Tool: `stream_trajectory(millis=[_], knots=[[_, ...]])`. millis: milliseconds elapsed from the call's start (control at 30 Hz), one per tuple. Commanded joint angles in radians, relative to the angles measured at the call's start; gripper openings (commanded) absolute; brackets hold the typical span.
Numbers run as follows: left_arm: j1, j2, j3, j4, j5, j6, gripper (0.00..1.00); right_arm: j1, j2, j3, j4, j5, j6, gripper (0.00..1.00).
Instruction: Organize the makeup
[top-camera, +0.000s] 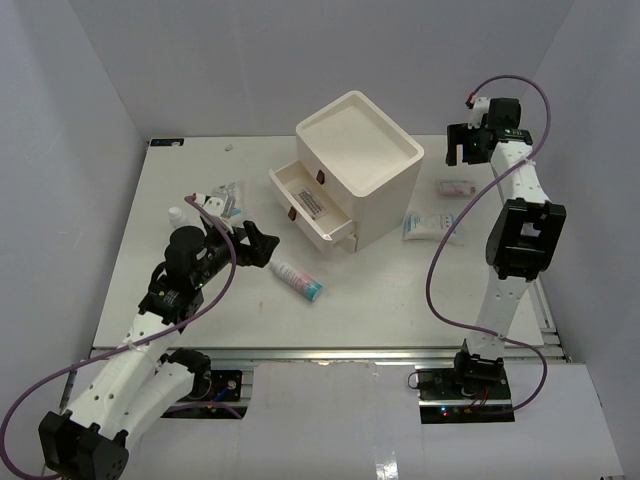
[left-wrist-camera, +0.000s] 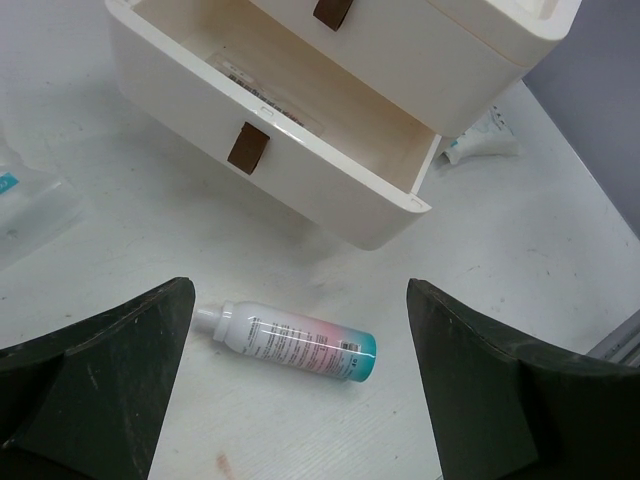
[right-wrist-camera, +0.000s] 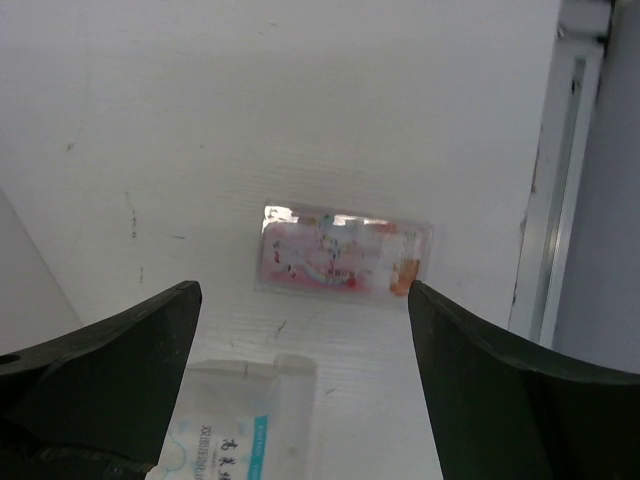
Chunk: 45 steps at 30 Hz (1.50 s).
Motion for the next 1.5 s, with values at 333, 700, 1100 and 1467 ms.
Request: stream_trajectory(millis=[333, 700, 1100, 1467], knots=[[0.042, 0.028, 0.002, 0.019, 0.0, 0.013, 0.98, 0.016, 0.137, 0.155, -0.34, -0.11, -1.222, 0.9], [0.077, 0.052, -0.002, 0.022, -0.002, 0.011, 0.98, 0.014, 0.321, 0.282, -0.432, -0.088, -1.42, 0.9], [0.103, 0.076, -0.003, 0.028, 0.012, 0.006, 0.98, 0.002, 0.396, 0.348, -0.395, -0.076, -1.46, 0.91], [0.115, 0.092, -0.005, 0.028, 0.006, 0.004, 0.98, 0.001, 0.448, 0.375, -0.373, -0.034, -1.524, 0.91]])
